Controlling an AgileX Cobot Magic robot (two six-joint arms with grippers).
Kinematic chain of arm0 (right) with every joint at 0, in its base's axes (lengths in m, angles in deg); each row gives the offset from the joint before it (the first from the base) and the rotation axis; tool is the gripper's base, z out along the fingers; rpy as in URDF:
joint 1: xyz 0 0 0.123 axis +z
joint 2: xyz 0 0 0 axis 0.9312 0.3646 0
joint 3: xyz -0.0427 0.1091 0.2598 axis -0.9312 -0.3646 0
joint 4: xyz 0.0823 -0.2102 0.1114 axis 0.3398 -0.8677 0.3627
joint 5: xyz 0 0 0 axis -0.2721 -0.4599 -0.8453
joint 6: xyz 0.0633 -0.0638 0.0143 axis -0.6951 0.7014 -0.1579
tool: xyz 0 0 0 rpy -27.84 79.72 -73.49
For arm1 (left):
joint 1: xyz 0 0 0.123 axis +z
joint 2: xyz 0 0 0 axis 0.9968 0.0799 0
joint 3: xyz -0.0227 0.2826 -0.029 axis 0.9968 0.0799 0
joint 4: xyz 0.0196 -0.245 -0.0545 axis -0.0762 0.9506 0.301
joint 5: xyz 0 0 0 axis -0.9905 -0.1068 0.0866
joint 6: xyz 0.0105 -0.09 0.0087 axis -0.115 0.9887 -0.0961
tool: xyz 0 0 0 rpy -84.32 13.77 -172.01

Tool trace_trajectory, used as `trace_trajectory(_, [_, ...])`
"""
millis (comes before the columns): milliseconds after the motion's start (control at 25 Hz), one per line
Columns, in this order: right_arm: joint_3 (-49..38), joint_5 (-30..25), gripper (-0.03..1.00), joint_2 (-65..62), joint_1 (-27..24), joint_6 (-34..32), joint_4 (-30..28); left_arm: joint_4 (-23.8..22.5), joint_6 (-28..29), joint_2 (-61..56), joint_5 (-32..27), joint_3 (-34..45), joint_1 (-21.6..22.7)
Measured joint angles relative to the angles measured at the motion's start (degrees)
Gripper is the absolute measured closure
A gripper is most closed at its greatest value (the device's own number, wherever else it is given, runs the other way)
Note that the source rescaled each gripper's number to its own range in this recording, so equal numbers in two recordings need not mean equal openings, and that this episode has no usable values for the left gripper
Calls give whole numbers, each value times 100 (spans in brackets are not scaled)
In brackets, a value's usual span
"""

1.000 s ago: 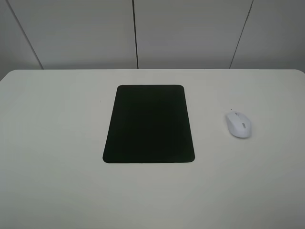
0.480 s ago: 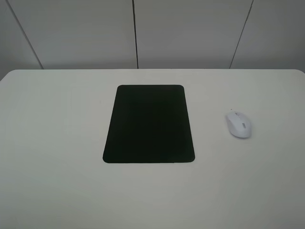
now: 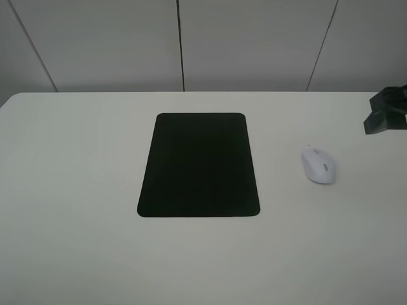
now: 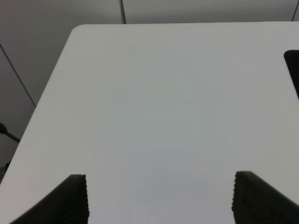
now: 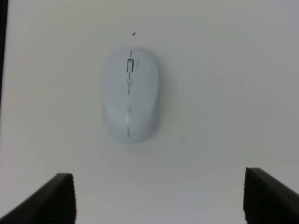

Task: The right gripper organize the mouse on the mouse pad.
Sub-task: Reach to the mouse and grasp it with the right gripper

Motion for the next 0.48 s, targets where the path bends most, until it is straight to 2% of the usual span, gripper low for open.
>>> trace_trajectory(200, [596, 14, 14, 1198, 224, 7, 0, 0, 0, 0, 0, 0, 0])
trace_trajectory(480, [1158, 23, 14, 2572, 224, 111, 5, 0, 0, 0, 0, 0, 0])
